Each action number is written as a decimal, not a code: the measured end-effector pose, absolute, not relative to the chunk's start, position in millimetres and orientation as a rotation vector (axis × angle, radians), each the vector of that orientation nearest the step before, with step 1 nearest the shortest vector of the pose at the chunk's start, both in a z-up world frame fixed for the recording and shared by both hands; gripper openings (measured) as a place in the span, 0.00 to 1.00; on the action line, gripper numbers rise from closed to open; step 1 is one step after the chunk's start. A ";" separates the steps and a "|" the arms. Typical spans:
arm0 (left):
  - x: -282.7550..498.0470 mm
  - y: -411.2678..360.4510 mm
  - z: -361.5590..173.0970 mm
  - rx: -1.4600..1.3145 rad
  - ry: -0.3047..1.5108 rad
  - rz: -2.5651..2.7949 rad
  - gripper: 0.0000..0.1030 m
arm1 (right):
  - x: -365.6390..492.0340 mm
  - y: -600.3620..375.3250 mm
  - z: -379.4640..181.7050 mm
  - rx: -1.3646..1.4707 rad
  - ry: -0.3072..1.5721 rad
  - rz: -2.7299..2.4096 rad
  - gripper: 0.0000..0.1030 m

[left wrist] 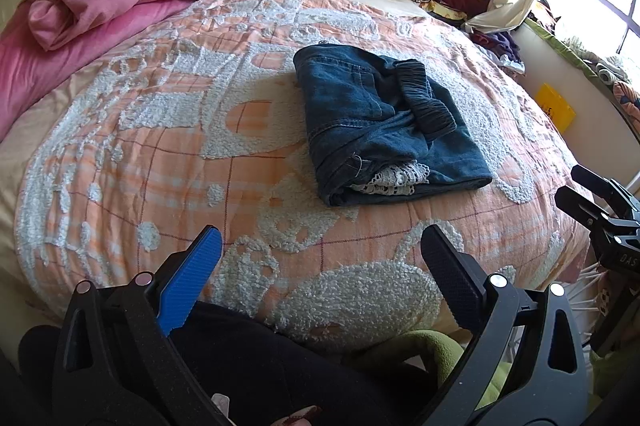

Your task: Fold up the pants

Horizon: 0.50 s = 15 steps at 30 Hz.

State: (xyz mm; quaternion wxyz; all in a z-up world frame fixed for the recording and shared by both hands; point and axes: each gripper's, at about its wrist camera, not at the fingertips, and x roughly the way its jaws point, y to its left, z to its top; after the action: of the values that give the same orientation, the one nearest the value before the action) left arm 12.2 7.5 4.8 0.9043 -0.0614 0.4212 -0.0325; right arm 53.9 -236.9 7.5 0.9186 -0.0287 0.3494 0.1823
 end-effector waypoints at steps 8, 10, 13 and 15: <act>11.9 7.1 4.9 -0.126 0.872 -0.065 0.91 | 54.4 -237.3 7.8 -0.063 0.719 0.372 0.96; 12.2 7.2 4.5 -0.127 0.871 -0.066 0.91 | 54.2 -237.7 7.9 -0.063 0.720 0.371 0.96; 12.3 7.3 5.1 -0.127 0.871 -0.064 0.91 | 54.2 -237.5 7.9 -0.066 0.719 0.372 0.96; 11.9 8.2 4.0 -0.127 0.871 -0.065 0.91 | 54.6 -237.9 8.3 -0.066 0.719 0.372 0.96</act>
State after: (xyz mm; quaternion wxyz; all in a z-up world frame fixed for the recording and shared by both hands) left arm 12.0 8.2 4.0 0.9043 -0.0612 0.4213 -0.0313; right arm 54.6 -237.9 8.3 0.9188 -0.0319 0.3495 0.1808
